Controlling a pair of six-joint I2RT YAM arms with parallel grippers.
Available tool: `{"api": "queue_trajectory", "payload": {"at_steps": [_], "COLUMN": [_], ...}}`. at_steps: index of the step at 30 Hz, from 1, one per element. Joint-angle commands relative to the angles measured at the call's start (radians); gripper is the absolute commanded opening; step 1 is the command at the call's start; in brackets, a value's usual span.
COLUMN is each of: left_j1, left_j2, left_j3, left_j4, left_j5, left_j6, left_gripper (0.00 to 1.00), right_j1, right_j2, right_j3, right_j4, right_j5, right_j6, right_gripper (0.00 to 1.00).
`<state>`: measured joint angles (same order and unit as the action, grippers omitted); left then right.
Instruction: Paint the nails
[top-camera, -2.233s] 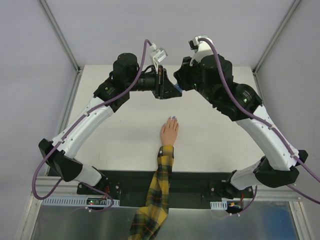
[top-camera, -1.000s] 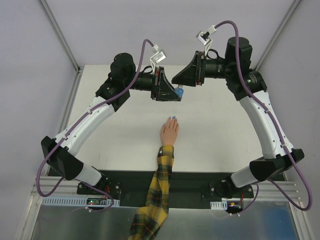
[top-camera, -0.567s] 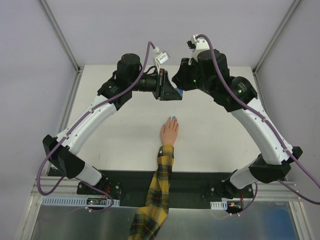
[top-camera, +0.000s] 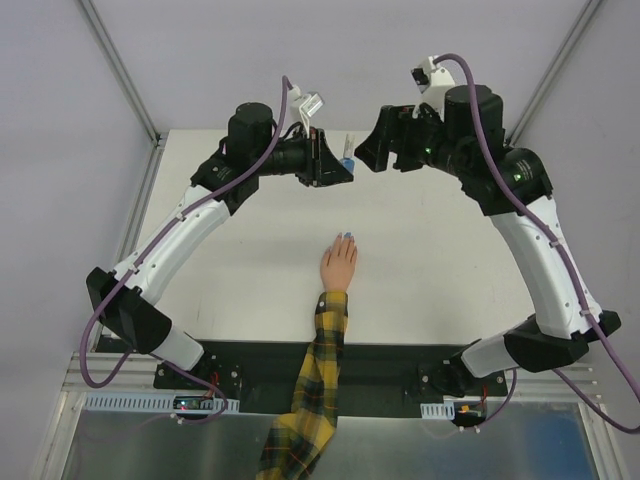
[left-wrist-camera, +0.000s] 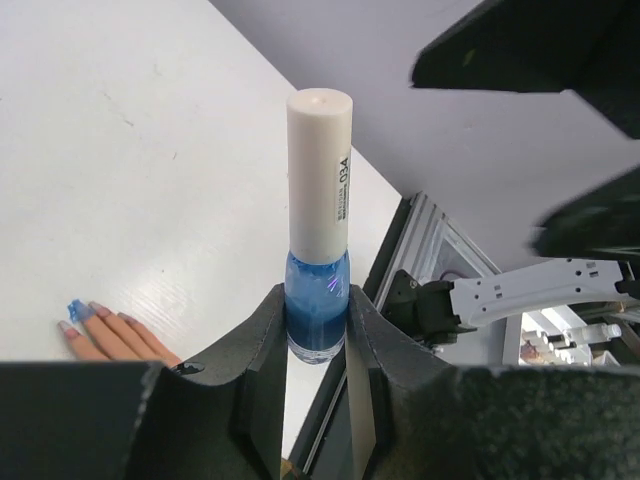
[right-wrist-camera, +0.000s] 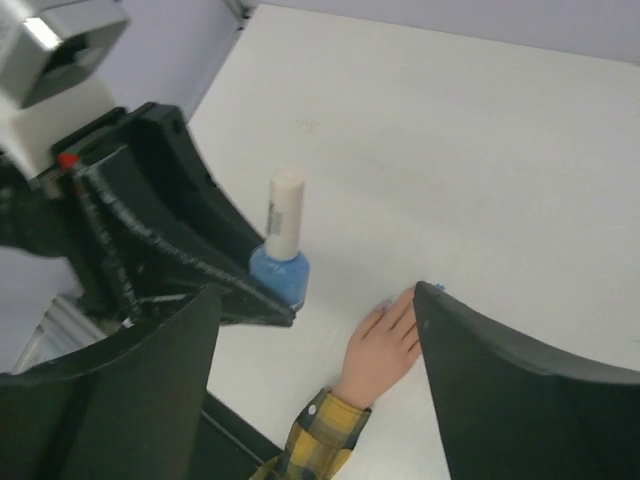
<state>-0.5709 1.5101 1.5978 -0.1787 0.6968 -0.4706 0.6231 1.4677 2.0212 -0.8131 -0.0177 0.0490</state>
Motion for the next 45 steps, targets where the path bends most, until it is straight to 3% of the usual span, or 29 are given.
{"api": "queue_trajectory", "payload": {"at_steps": [1, 3, 9, 12, 14, 18, 24, 31, 37, 42, 45], "left_j1": [0.014, 0.014, 0.013, 0.013, 0.009, 0.008, 0.008, 0.008, 0.008, 0.008, 0.008], "left_j2": [-0.044, -0.028, -0.039, -0.05, -0.053, -0.06, -0.062, -0.062, -0.065, -0.07, -0.071], "left_j3": [0.004, 0.019, -0.027, -0.071, -0.087, -0.105, -0.121, -0.127, -0.121, -0.125, -0.122], "left_j4": [0.012, 0.013, 0.163, 0.283, 0.369, 0.482, 0.564, 0.587, 0.521, 0.522, 0.527], "left_j5": [0.088, 0.169, 0.389, 0.475, 0.503, 0.544, 0.561, 0.567, 0.538, 0.546, 0.547], "left_j6": [-0.003, -0.002, -0.066, -0.157, -0.198, -0.261, -0.31, -0.33, -0.283, -0.281, -0.281], "left_gripper": [0.0, 0.0, 0.0, 0.0, 0.0, 0.0, 0.0, 0.0, 0.0, 0.0, 0.0], "right_j1": [-0.084, -0.118, -0.21, -0.224, -0.224, -0.226, -0.224, -0.226, -0.259, -0.306, -0.306], "right_j2": [-0.053, -0.044, -0.018, -0.011, -0.006, -0.006, -0.021, -0.044, -0.073, -0.083, -0.061], "right_j3": [0.042, 0.04, -0.007, -0.042, -0.053, -0.125, -0.183, -0.194, -0.128, -0.119, -0.127], "right_j4": [0.081, 0.104, 0.254, 0.313, 0.337, 0.477, 0.506, 0.502, 0.453, 0.299, 0.296], "right_j5": [-0.407, -0.496, -0.844, -0.953, -0.996, -1.085, -1.107, -1.055, -0.989, -0.849, -0.876], "right_j6": [-0.032, -0.02, 0.084, 0.113, 0.132, 0.222, 0.23, 0.206, 0.193, 0.103, 0.11], "right_gripper": [0.86, 0.94, 0.94, 0.84, 0.71, 0.6, 0.56, 0.79, 0.84, 0.87, 0.88]}}
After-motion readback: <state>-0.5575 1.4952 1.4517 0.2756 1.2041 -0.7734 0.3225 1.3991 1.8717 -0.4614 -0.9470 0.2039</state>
